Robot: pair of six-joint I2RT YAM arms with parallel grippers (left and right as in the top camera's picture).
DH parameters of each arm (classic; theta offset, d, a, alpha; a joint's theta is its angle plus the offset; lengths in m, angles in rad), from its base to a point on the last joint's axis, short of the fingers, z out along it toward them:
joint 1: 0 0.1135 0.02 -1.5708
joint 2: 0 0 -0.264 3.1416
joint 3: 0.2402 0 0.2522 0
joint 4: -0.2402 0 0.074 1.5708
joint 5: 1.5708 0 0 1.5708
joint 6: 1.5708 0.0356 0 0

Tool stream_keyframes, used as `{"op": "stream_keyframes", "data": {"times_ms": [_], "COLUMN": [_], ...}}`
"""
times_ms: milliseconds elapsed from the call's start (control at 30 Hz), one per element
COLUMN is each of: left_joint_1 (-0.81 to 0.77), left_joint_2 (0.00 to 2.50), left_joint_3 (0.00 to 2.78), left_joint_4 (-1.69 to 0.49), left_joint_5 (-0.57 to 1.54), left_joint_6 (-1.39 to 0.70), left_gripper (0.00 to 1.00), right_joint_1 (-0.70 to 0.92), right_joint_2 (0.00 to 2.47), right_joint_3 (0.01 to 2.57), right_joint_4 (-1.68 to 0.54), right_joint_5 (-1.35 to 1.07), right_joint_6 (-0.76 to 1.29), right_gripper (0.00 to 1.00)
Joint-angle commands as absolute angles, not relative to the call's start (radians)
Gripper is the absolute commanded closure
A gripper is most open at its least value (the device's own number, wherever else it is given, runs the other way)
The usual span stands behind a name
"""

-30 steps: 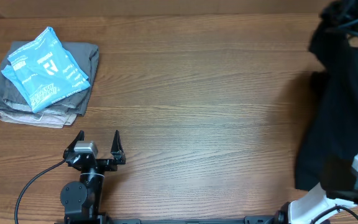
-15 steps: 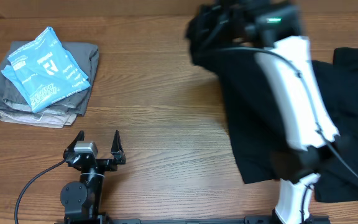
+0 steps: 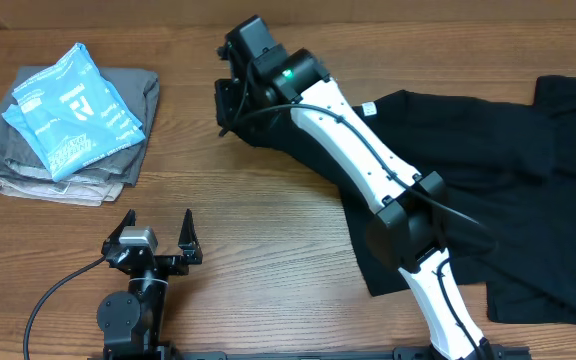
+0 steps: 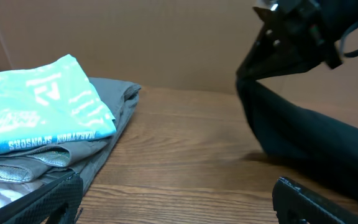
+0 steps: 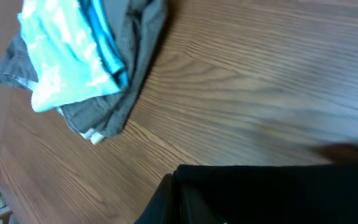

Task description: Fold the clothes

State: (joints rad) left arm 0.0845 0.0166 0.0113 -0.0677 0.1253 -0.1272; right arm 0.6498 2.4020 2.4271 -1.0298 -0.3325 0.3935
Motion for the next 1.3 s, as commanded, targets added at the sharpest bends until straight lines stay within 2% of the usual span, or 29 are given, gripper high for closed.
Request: {"op": "stream_keyframes", "data": {"times_ms": [0,767,867,933,1100,1267], "left_joint_1": [0.078,0.078,0.078,0.078,0.078,0.078], "left_joint_2": [0.005,0.005,0.005,0.005,0.048,0.237], "left_joint_3": [0.005,0.005,0.007,0.034,0.191,0.366], "left_joint_4": [-0.067,-0.048,-0.030,-0.028,-0.275,-0.437], "left_joint_5": [0.116,0.073,0.178,0.330,0.401,0.433], "left_joint_6": [-0.108,-0.086,-0.115,-0.139,-0.150,-0.065], "left_gripper": [0.00,0.00,0.00,0.00,0.00,0.00], "right_joint_1": [0.665,0.696,0.696,0.696,0.696,0.696], "right_joint_2": [2.399,2.402,2.402,2.402,2.402,2.402], "right_joint_3": [2.441,2.441,2.441,2.441,2.441,2.441], "right_joint_4": [-0.995,-1.050,-1.056,-1.055,-1.049,-1.049], "right_joint_5": [-0.332,-0.333,-0.333,-0.333,-0.333,-0.334], "right_joint_6": [0.398,0.394,0.394,0.394,0.394,0.394], "right_gripper": [0.96,0.96,0.96,0.96,0.96,0.96]}}
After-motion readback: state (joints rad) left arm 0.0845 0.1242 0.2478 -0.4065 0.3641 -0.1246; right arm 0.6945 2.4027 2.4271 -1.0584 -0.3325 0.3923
